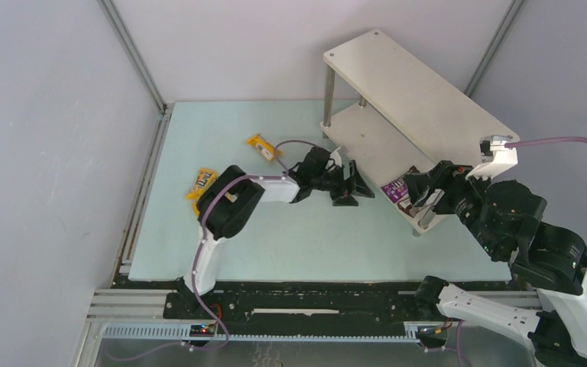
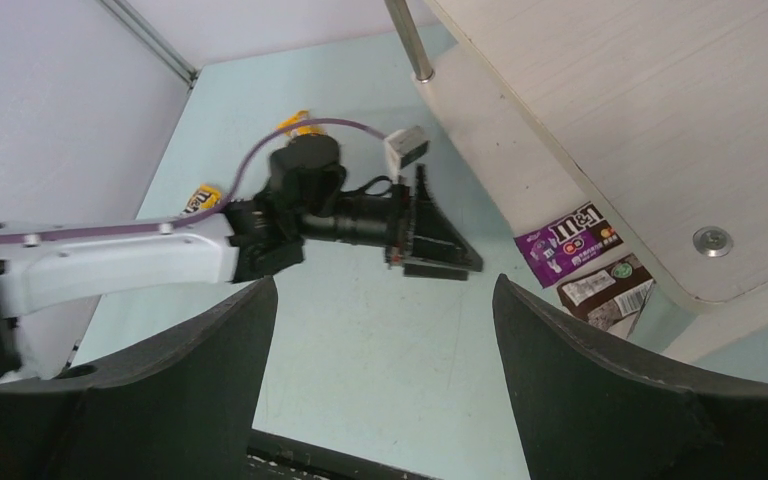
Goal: Place and organize the candy bags onto the shelf
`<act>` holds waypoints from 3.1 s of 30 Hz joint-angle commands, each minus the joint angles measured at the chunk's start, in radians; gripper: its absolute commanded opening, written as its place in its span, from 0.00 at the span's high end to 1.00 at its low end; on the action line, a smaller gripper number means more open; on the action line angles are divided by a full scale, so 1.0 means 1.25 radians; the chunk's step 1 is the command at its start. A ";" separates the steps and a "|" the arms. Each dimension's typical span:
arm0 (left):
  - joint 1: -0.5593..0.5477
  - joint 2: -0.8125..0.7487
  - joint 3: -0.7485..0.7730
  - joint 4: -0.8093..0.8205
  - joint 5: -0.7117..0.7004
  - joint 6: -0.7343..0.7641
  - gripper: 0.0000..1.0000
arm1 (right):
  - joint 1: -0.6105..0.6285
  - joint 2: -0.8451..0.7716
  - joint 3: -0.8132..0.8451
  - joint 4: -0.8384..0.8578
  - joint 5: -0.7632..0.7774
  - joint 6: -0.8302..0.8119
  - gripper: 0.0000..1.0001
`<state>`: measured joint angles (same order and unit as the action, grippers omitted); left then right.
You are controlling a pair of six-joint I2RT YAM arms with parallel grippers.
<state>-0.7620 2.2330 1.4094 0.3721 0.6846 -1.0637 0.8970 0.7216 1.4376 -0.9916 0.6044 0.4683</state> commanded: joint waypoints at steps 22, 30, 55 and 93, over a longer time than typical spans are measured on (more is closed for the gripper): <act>0.137 -1.064 -0.765 -0.185 -0.985 -0.112 0.00 | -0.001 0.000 -0.024 0.057 -0.049 0.004 0.12; 0.229 -0.841 -0.698 -0.166 -0.922 -0.396 0.00 | 0.000 0.004 -0.025 0.051 -0.045 0.001 0.12; 0.267 -0.200 -0.310 -0.061 -0.942 -0.701 0.06 | -0.001 0.025 0.001 0.022 -0.042 -0.004 0.12; 0.398 -0.483 -0.595 0.310 -0.721 -0.507 1.00 | -0.001 -0.034 0.040 -0.005 0.015 -0.008 0.03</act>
<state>-0.2829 1.8465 0.7345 0.6800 -0.3031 -1.7790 0.8970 0.7120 1.4616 -0.9852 0.5671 0.4698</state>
